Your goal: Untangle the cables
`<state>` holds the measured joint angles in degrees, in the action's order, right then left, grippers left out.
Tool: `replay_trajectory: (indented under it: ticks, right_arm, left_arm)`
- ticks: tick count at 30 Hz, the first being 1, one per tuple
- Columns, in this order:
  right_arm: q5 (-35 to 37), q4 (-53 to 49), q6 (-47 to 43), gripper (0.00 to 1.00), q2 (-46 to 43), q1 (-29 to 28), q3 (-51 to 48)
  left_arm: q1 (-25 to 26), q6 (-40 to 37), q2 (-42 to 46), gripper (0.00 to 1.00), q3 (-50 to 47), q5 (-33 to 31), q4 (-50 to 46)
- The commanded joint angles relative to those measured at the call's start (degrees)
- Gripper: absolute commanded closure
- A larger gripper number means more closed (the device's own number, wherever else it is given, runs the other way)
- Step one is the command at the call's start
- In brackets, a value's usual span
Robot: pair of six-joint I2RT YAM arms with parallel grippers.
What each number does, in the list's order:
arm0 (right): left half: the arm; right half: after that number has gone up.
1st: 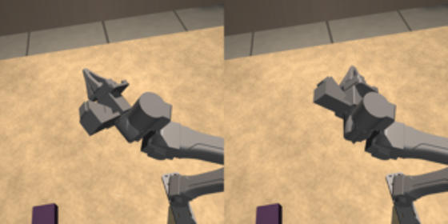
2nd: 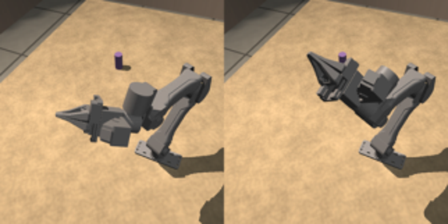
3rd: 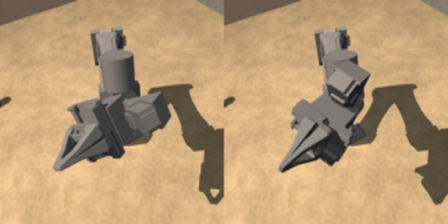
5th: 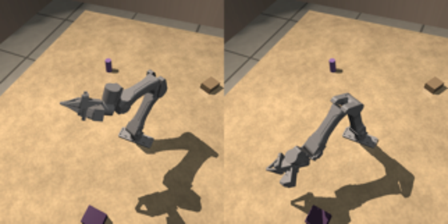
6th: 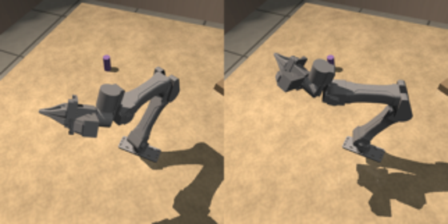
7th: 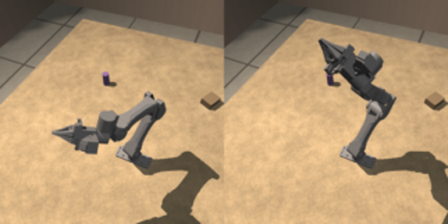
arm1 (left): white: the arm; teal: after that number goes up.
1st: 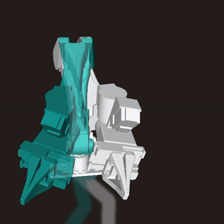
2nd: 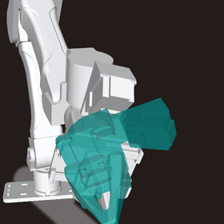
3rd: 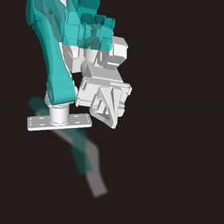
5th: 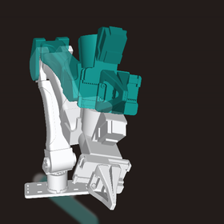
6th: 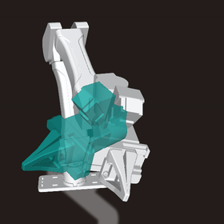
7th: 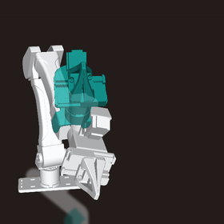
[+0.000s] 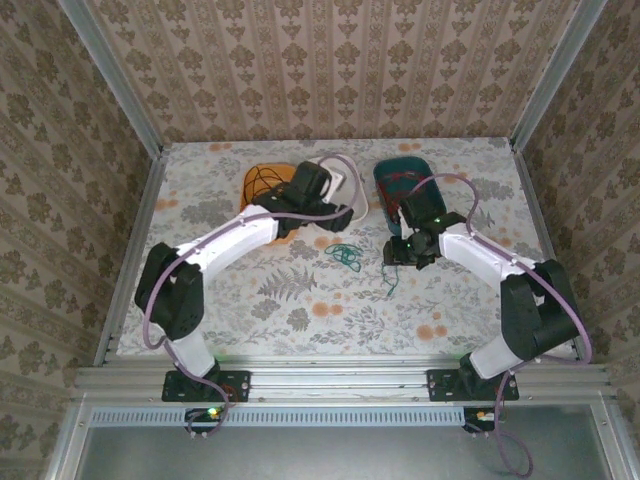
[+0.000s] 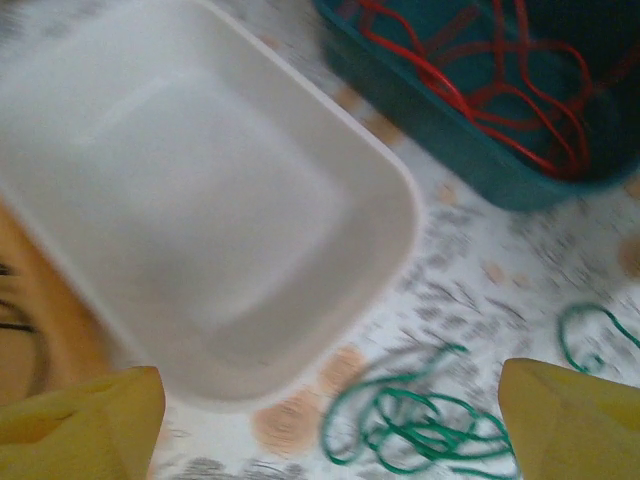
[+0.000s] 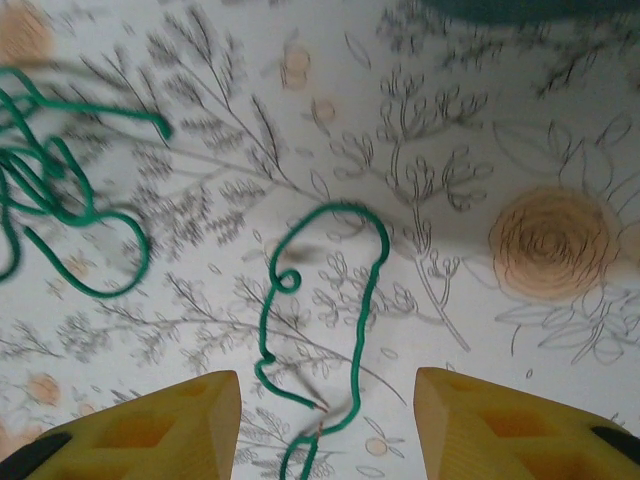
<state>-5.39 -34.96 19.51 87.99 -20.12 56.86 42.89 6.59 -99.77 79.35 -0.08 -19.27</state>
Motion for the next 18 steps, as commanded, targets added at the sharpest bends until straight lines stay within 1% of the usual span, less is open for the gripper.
replay_trajectory:
  ticks: [1,3,8,11,13,16,18]
  right_arm:
    - [1.3,-5.4,-1.7,0.49,1.4,-1.0,-0.7]
    - [1.7,-5.6,-1.8,0.49,2.1,-1.0,-1.0]
    - [1.8,-4.7,-2.2,0.51,5.5,-1.0,-0.6]
    - [1.8,-4.2,-2.3,0.54,8.4,-1.0,0.4]
    - [1.8,-3.7,-2.5,0.58,10.2,-1.0,1.1]
    - [0.8,-3.5,-2.5,0.71,12.3,-0.9,2.3]
    - [1.2,-3.5,-2.6,0.86,12.2,-0.9,2.5]
  left_arm:
    - [2.8,-3.6,-1.8,0.13,-0.6,7.6,1.2]
    - [3.9,-5.4,-2.7,0.13,-0.3,8.9,0.5]
    - [5.2,-6.9,-4.1,0.13,1.4,8.4,-0.5]
    - [5.1,-6.4,-3.6,0.13,1.4,8.6,0.9]
    - [5.0,-5.9,-3.2,0.13,1.3,9.5,2.1]
    - [4.7,-4.5,-2.4,0.13,1.1,11.3,3.6]
    - [4.1,-3.3,-1.9,0.12,0.9,12.8,4.7]
